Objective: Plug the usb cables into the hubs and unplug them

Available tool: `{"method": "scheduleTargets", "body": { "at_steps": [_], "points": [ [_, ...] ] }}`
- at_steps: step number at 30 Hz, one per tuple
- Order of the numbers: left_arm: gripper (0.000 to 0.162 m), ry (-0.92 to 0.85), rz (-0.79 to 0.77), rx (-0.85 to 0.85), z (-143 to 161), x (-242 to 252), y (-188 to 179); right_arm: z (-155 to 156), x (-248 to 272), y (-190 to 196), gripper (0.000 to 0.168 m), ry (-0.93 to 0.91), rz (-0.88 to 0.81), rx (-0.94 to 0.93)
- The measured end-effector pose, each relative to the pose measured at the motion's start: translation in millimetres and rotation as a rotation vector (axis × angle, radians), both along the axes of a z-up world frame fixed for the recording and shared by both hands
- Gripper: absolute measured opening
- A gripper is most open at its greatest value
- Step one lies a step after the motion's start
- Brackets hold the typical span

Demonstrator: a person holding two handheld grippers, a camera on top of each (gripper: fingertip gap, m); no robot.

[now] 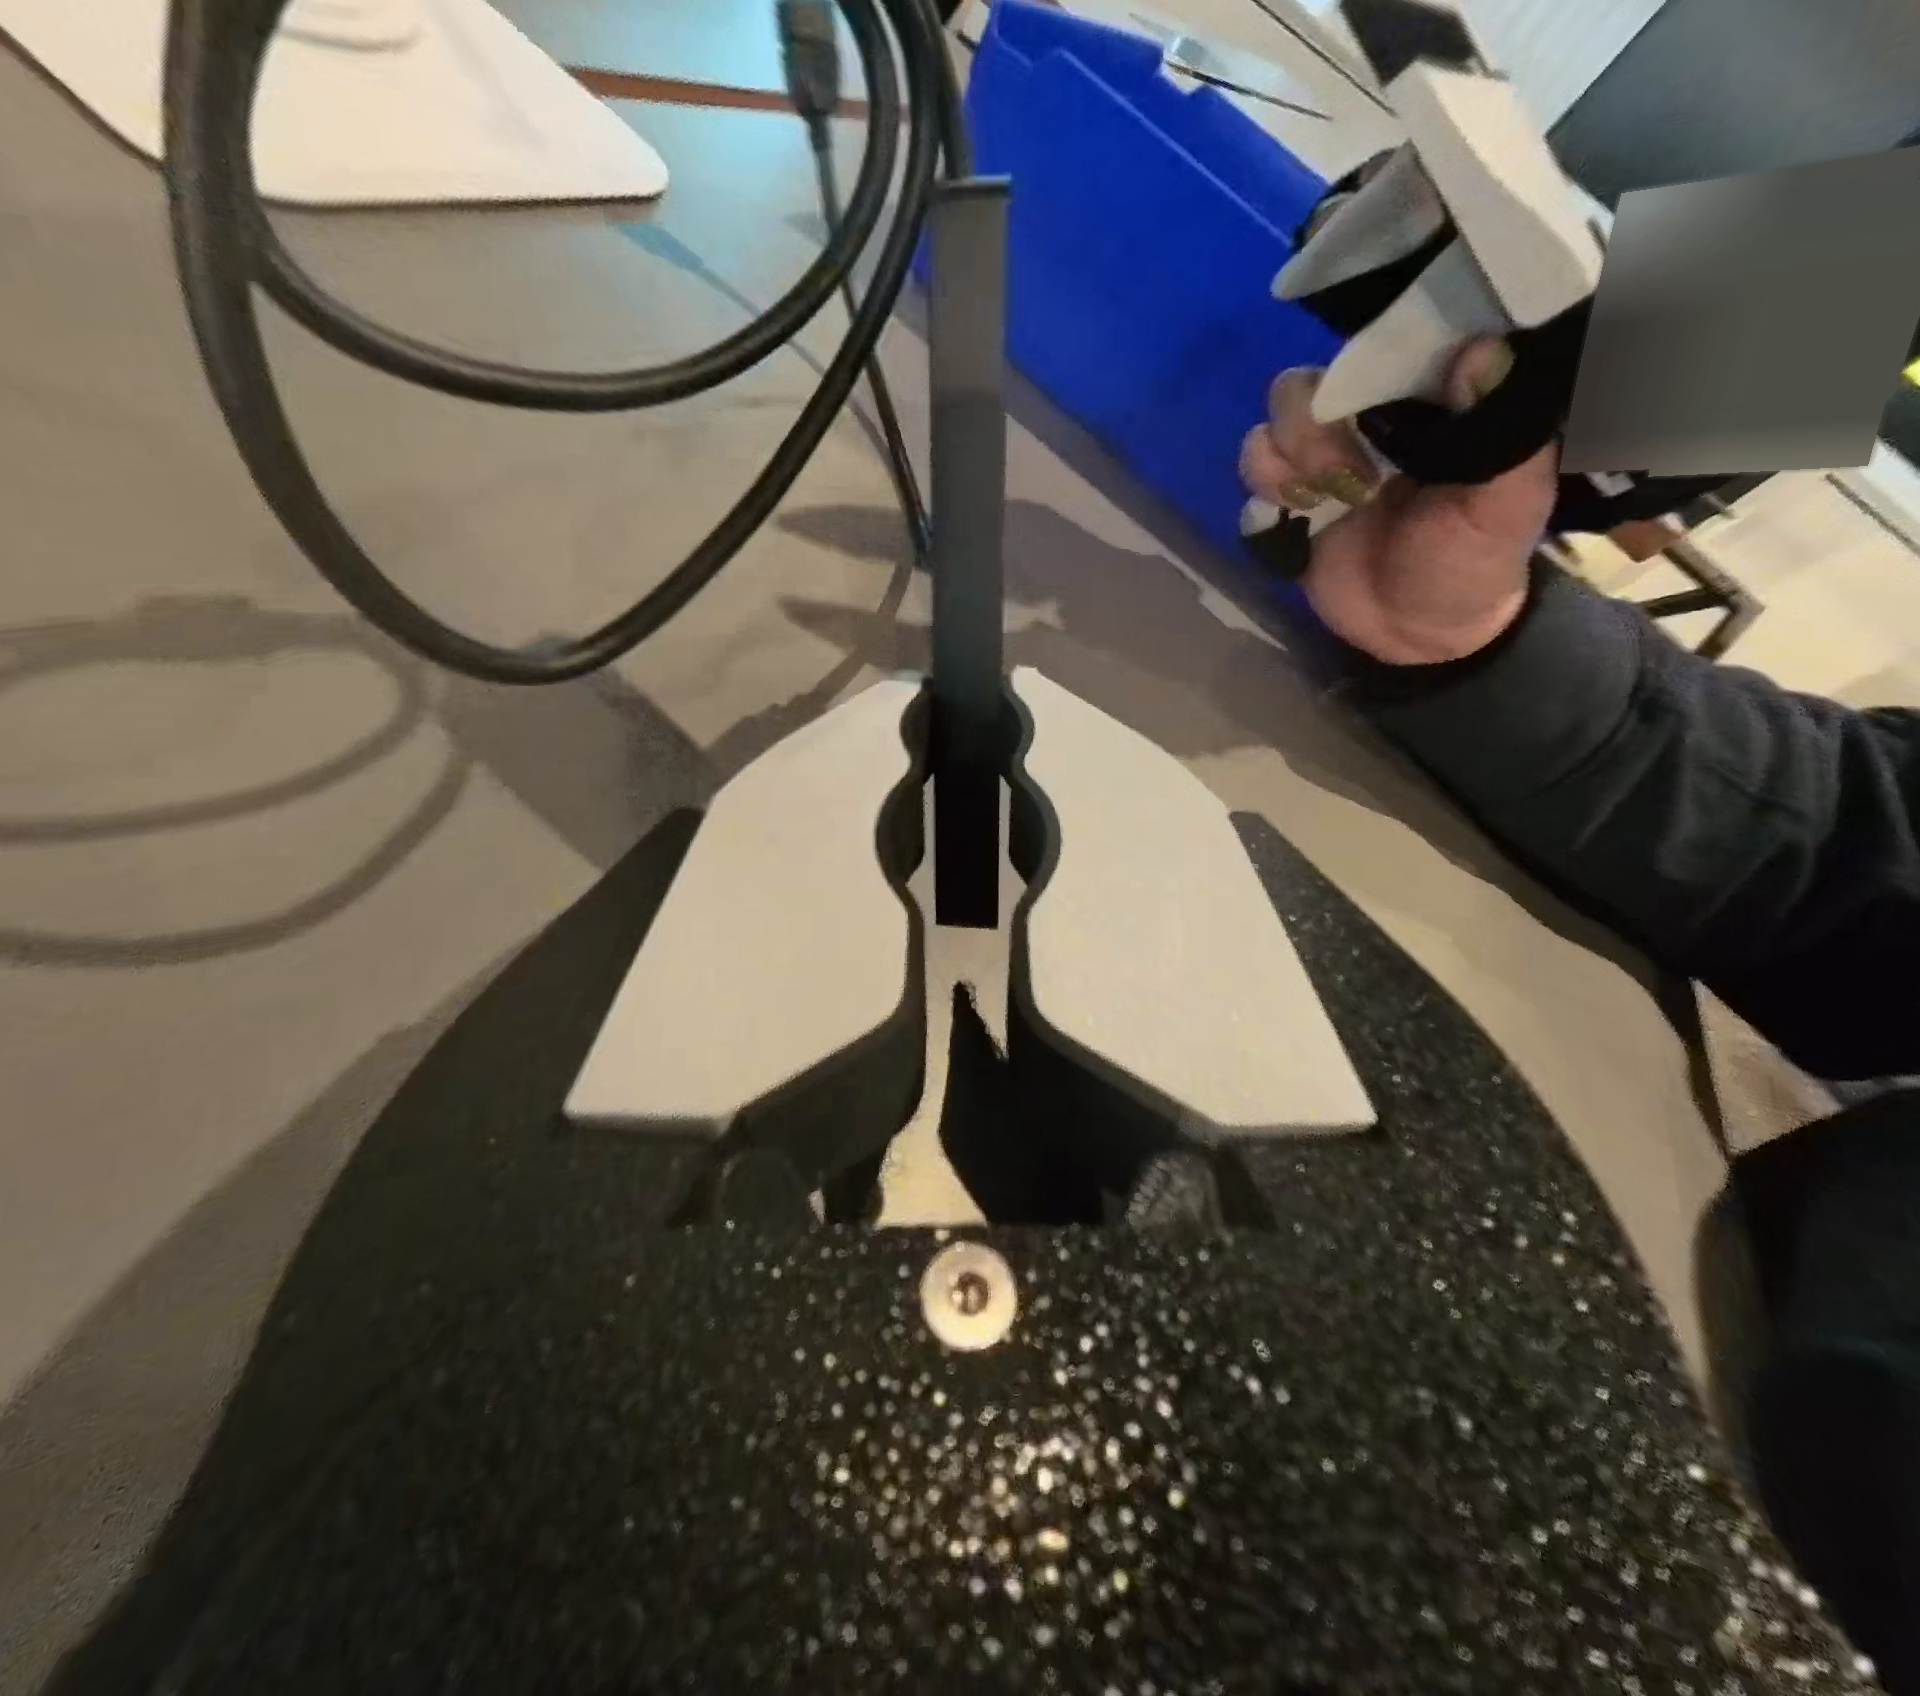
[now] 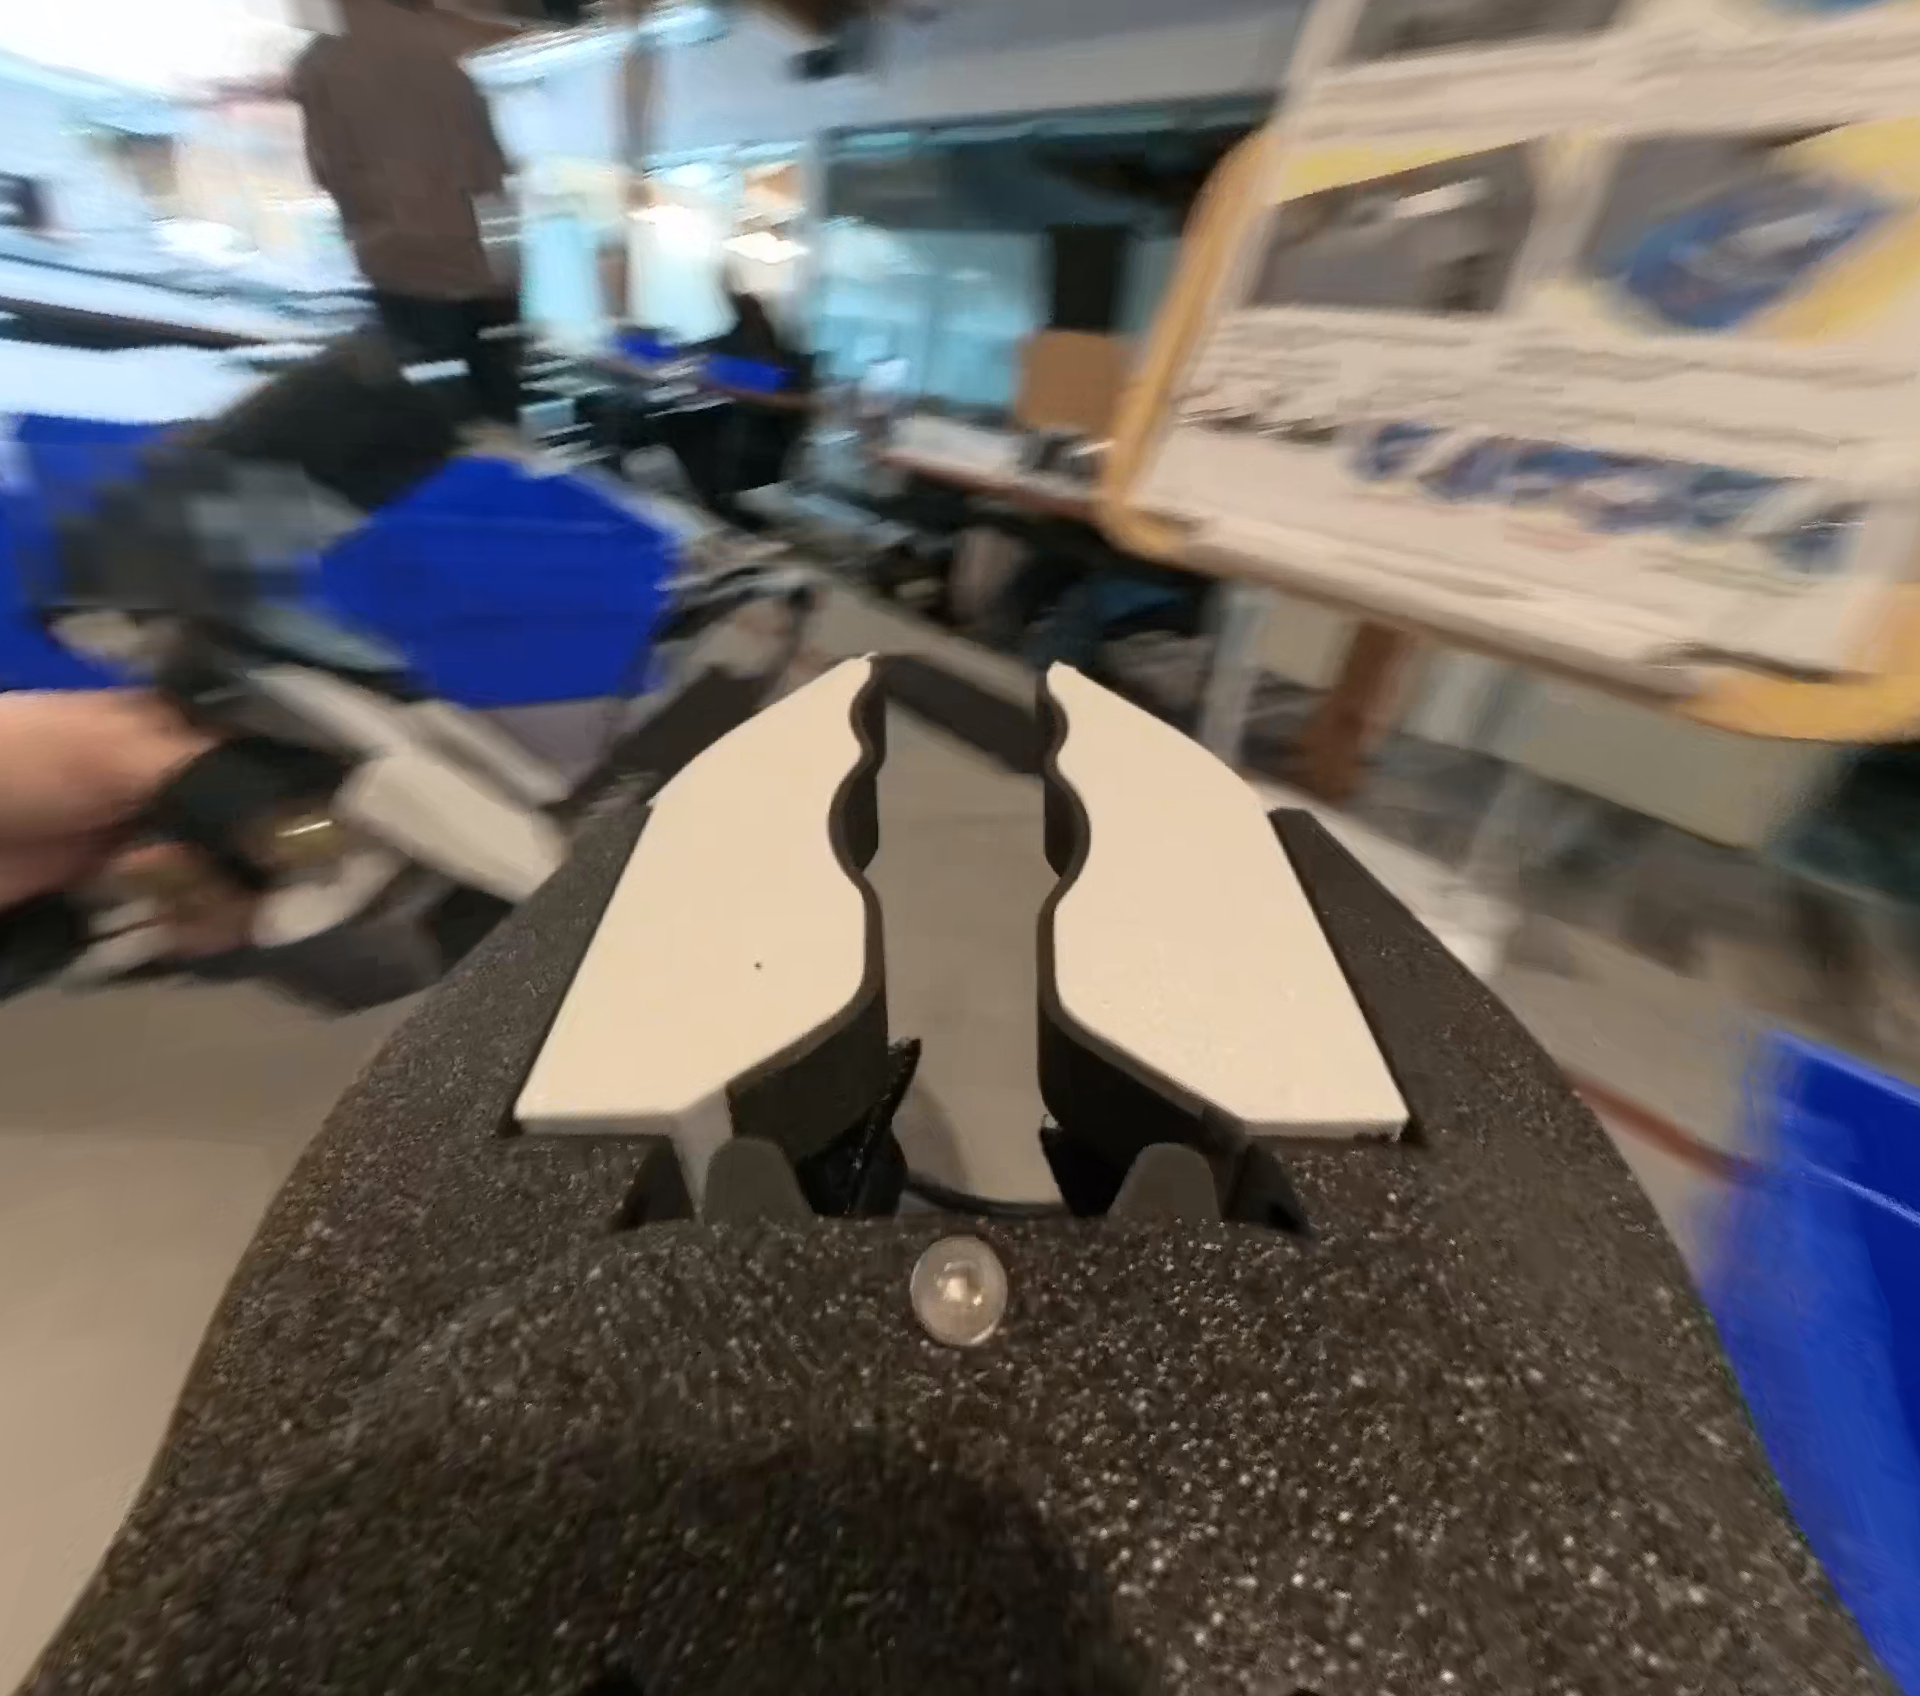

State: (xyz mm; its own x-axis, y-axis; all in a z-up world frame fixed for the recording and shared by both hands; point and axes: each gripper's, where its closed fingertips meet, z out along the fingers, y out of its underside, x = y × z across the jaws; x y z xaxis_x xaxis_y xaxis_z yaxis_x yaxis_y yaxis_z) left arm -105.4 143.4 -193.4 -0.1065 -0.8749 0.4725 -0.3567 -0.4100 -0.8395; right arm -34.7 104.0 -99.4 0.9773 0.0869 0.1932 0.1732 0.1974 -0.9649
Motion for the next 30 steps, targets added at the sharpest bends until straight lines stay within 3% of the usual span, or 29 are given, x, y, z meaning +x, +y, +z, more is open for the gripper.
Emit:
{"method": "scheduleTargets", "body": {
  "at_steps": [4,7,13,21,25,30],
  "points": [
    [0.010,-0.048,-0.068,-0.021,4,-1,-11,-33,-34,10,0.041,0.086,0.283,-0.240],
    [0.010,-0.066,-0.115,-0.010,6,-3,-17,-50,-44,11,0.056,0.164,0.395,-0.372],
    [0.010,-0.144,-0.216,-0.027,16,-8,-30,-75,-62,3,0.057,0.179,0.543,-0.546],
    [0.010,-0.189,-0.307,-0.025,22,-13,-43,-77,-86,-9,0.014,0.160,0.689,-0.574],
    [0.011,-0.264,-0.284,-0.039,32,-13,-42,-71,-87,-9,0.011,0.188,0.721,-0.569],
    [0.013,-0.293,-0.300,0.007,36,-17,-42,-70,-95,-13,0.009,0.088,0.713,-0.563]
  ]
}}
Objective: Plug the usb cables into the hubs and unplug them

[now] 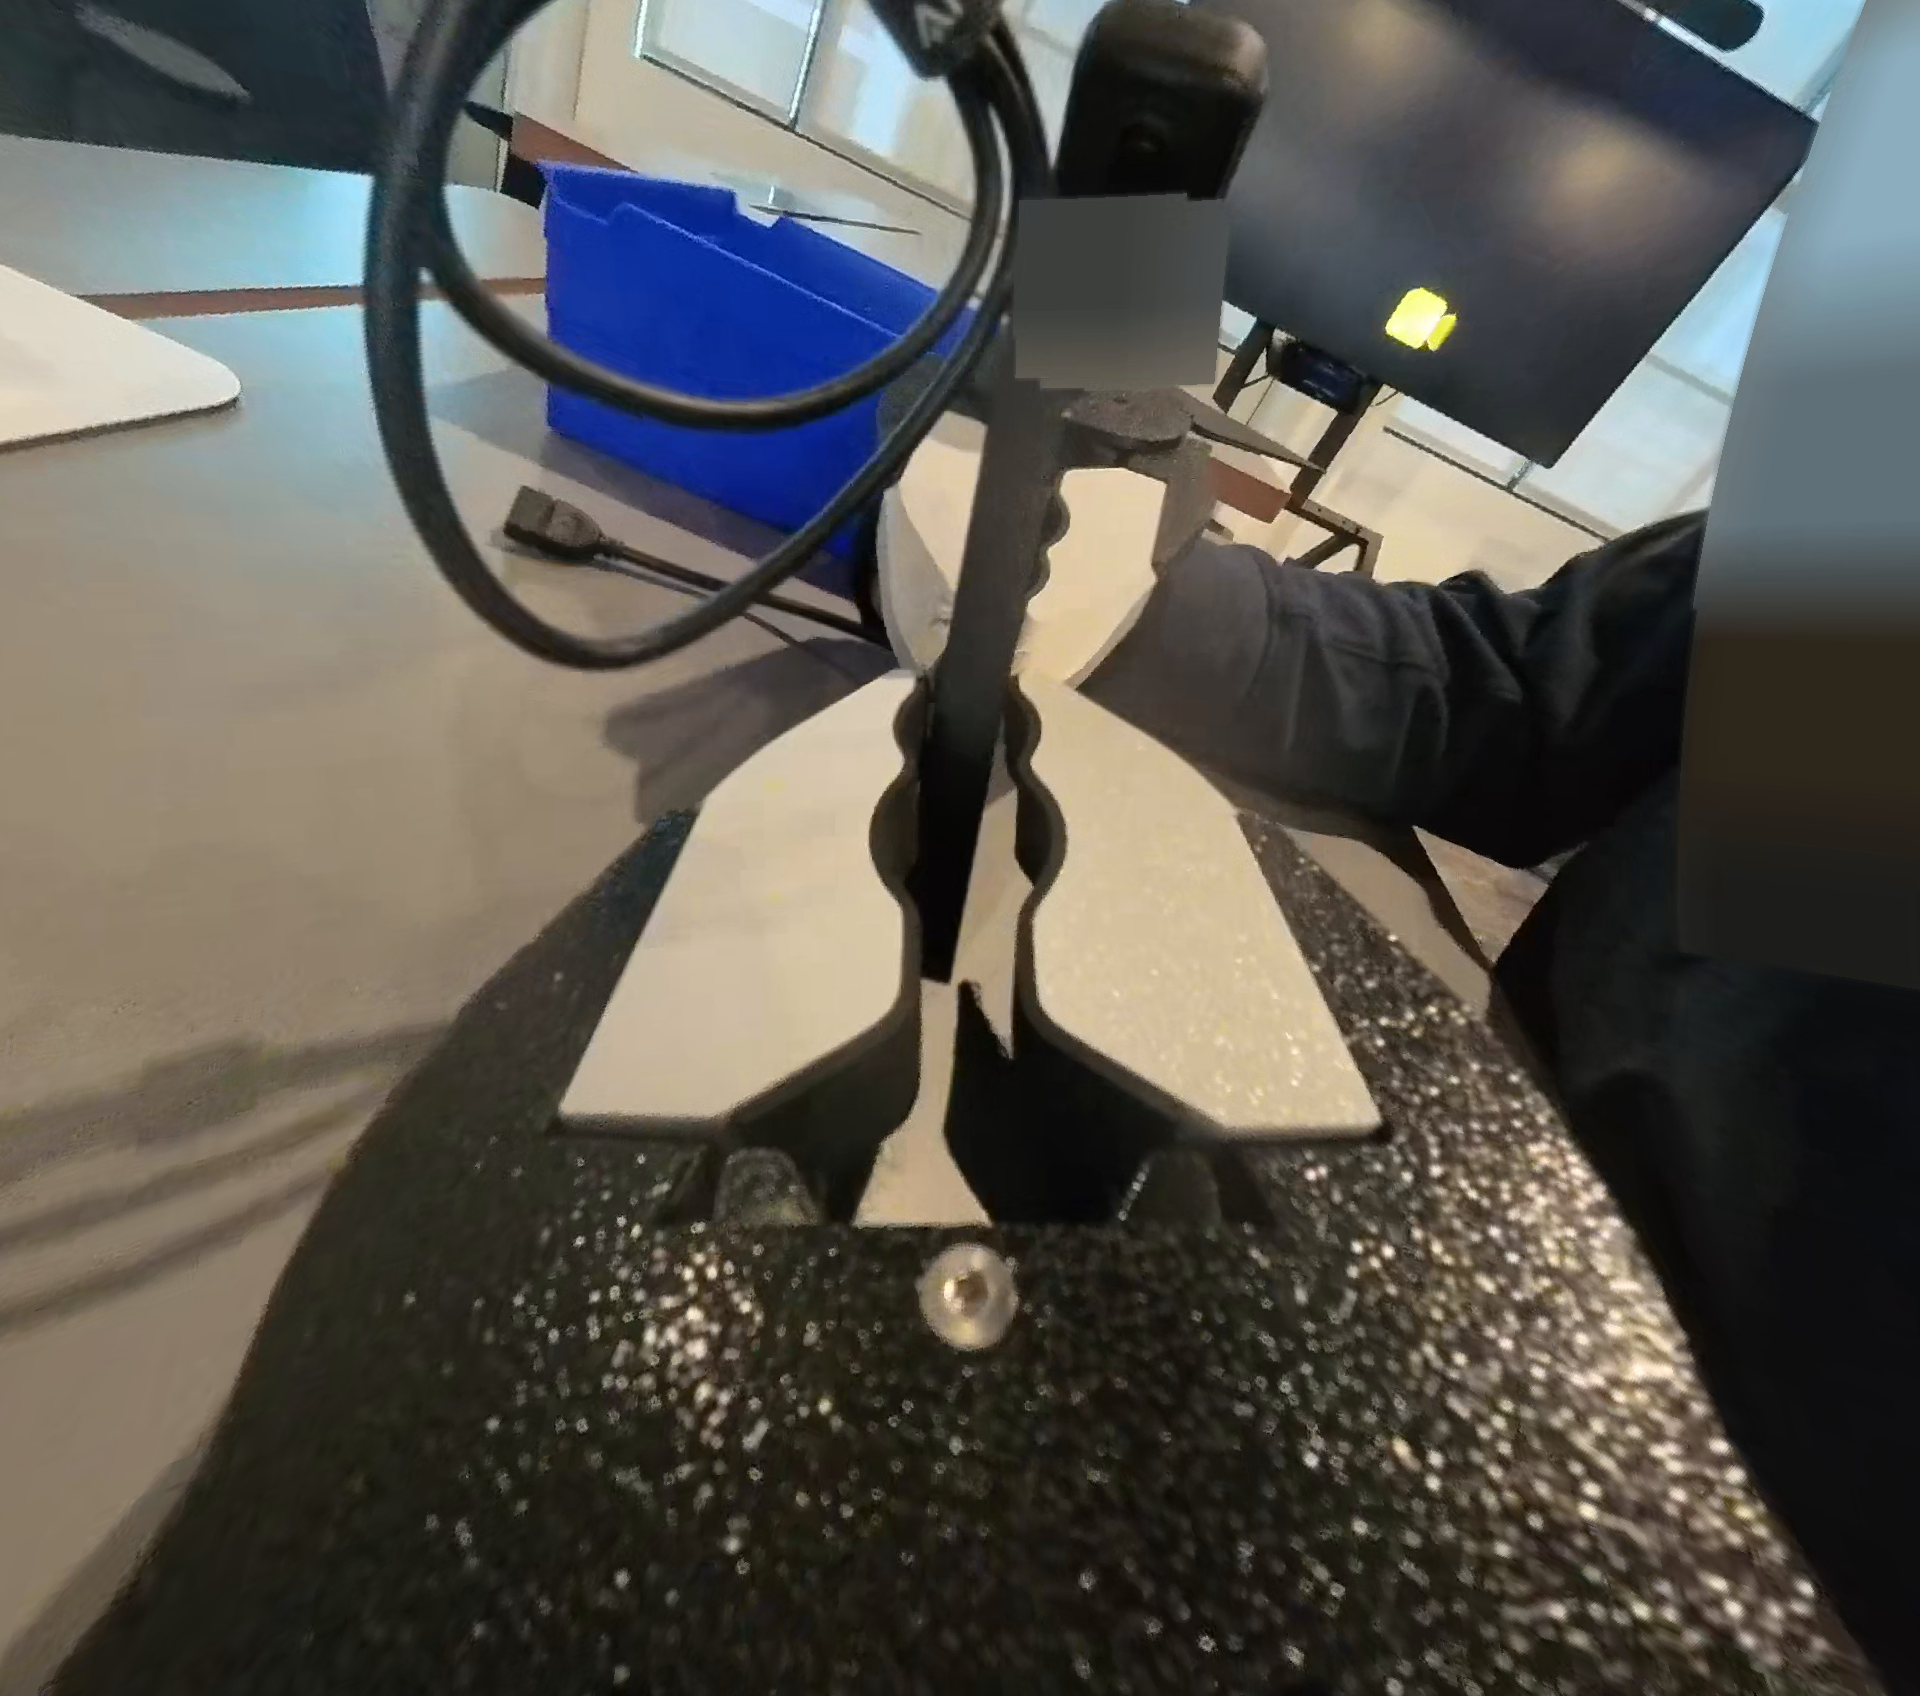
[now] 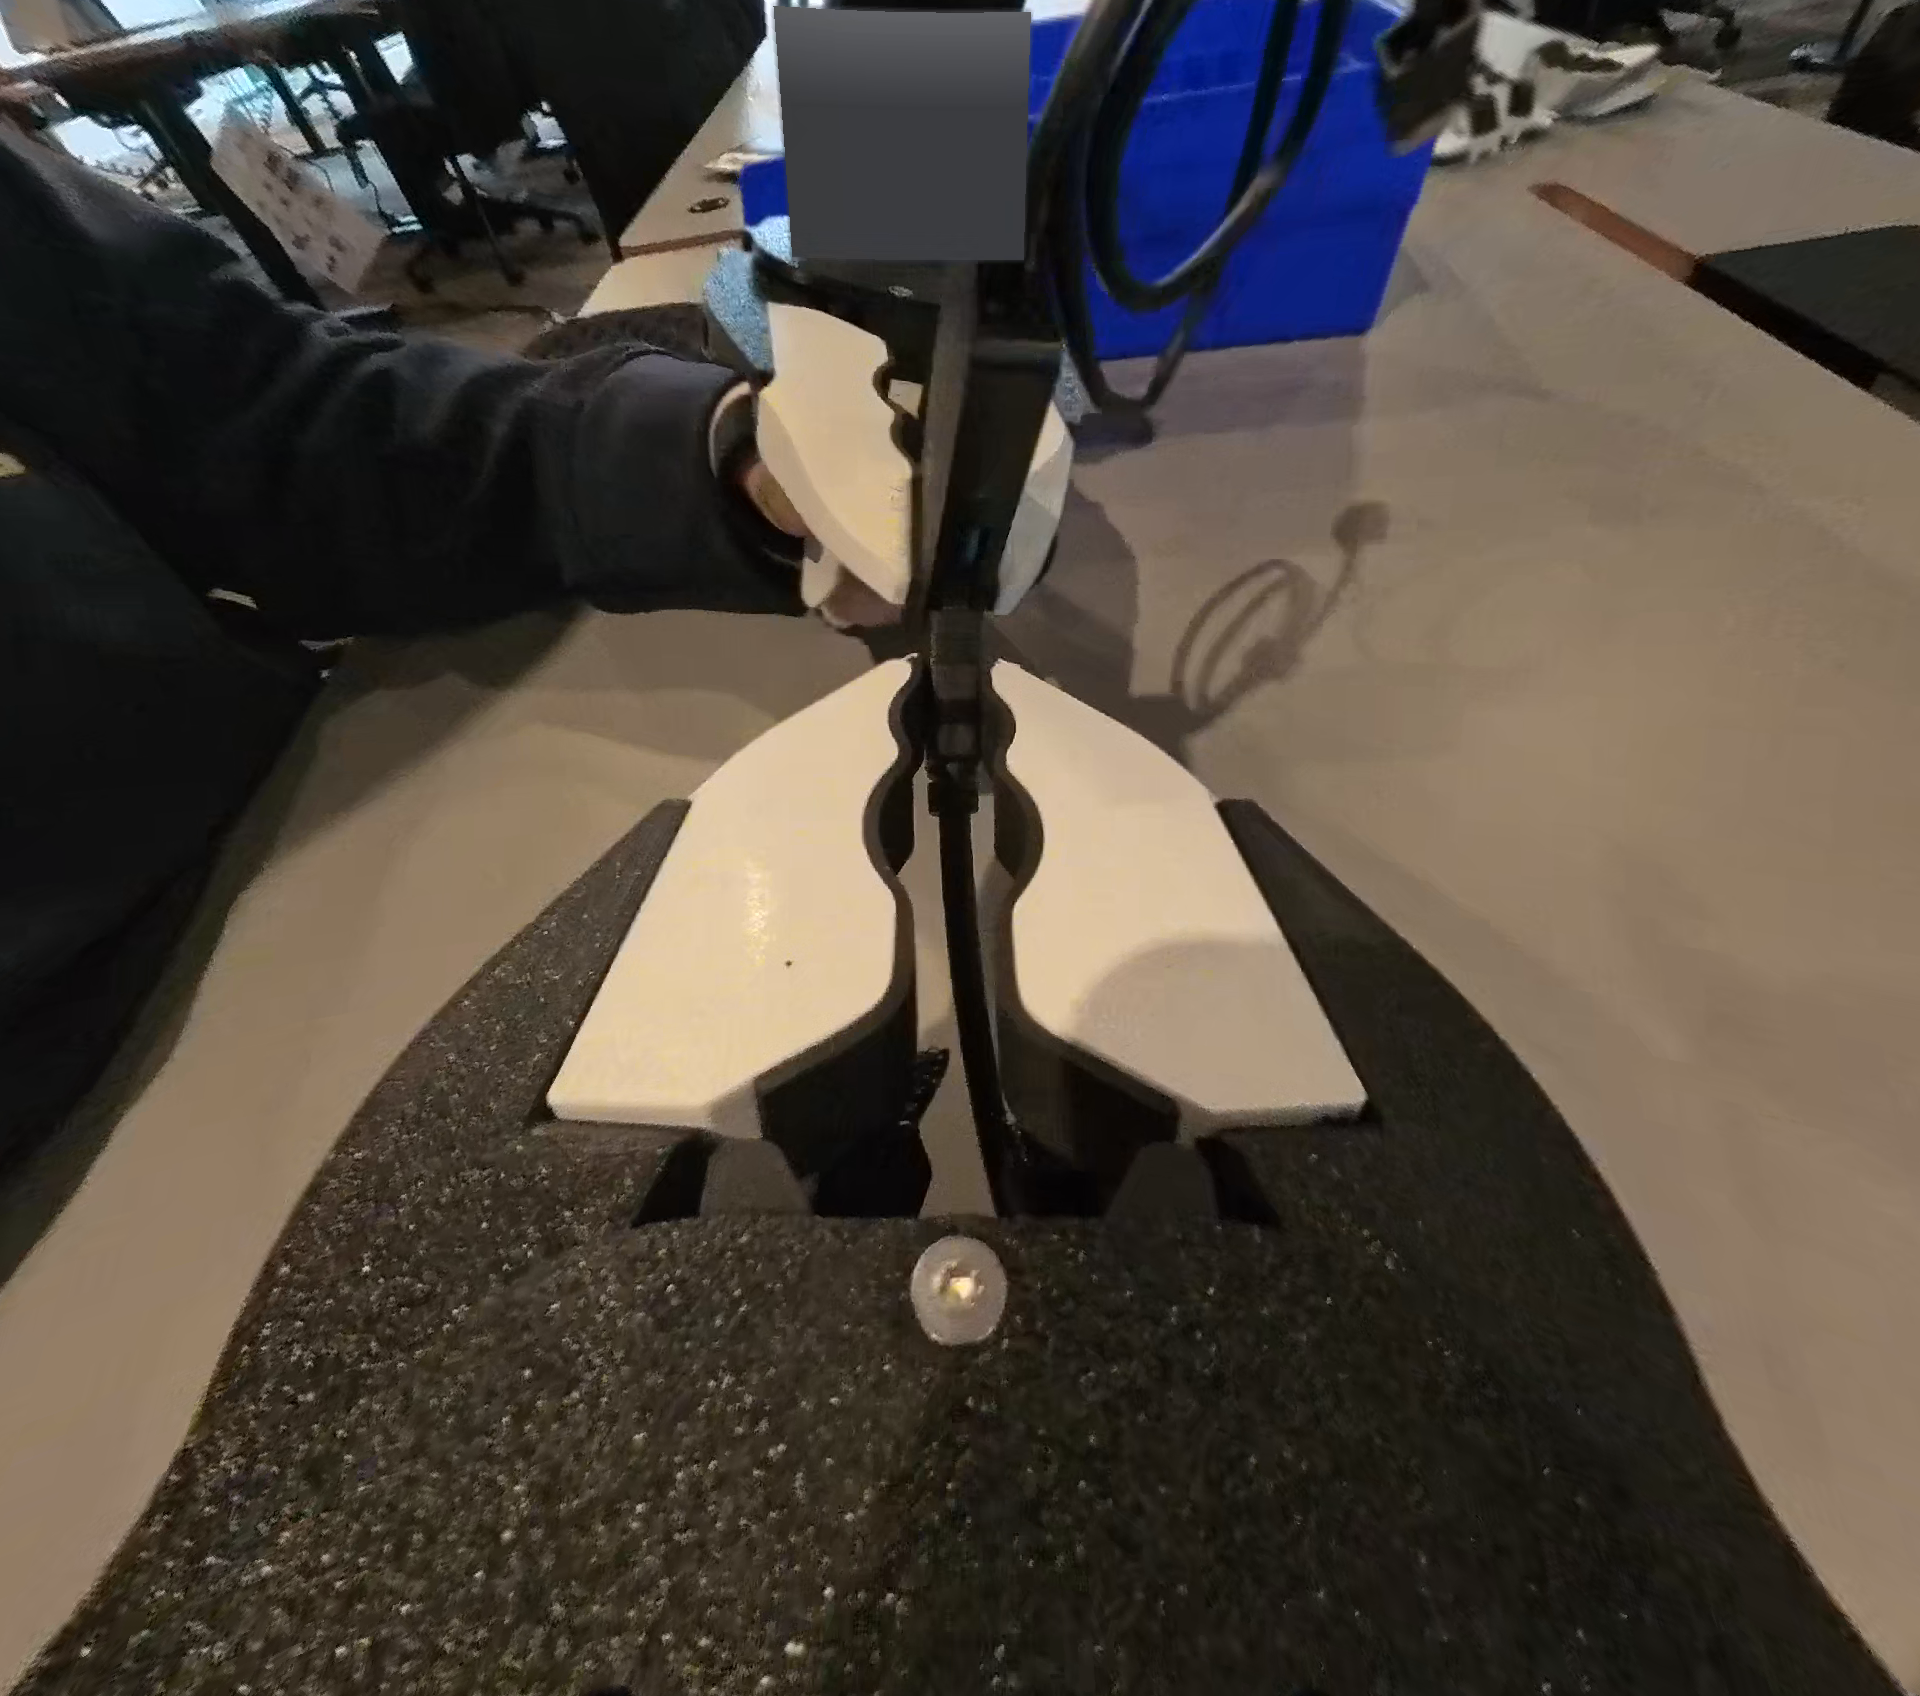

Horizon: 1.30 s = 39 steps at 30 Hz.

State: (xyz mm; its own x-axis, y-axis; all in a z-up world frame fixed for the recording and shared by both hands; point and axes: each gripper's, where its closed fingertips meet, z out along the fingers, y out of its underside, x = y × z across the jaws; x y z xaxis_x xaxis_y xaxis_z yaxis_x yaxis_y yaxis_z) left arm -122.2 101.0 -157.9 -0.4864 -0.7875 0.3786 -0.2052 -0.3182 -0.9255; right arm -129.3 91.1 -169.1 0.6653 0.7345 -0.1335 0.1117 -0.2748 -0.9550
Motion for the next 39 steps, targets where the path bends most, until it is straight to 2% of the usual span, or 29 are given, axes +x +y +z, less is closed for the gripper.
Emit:
{"method": "scheduleTargets", "body": {
  "at_steps": [3,6,9,14,19,24,30,36,39],
  "points": [
    [0.010,-0.037,-0.022,0.072,7,-4,-4,8,-3,-4,0.009,0.036,0.033,0.006],
    [0.010,-0.062,-0.107,0.067,14,-11,-14,14,-9,-13,0.009,0.093,0.125,0.012],
    [0.010,-0.049,-0.168,0.079,11,-17,-19,11,-14,-18,0.010,0.058,0.173,0.010],
    [0.010,-0.034,-0.004,0.172,12,-4,-1,11,1,2,0.010,-0.042,-0.016,0.070],
    [0.010,-0.028,-0.174,0.157,13,-23,-17,13,-20,-16,0.009,0.034,0.157,0.029],
    [0.010,-0.037,-0.038,0.214,13,-14,-1,13,-9,1,0.009,-0.050,0.002,0.081],
    [0.010,-0.002,-0.207,0.220,10,-35,-17,9,-31,-17,0.010,-0.033,0.175,0.046],
    [0.010,-0.051,-0.082,0.239,12,-26,-4,12,-20,-3,0.009,-0.081,0.034,0.107],
    [0.010,-0.062,-0.135,0.211,15,-30,-9,16,-25,-9,0.009,-0.019,0.102,0.090]
  ]
}}
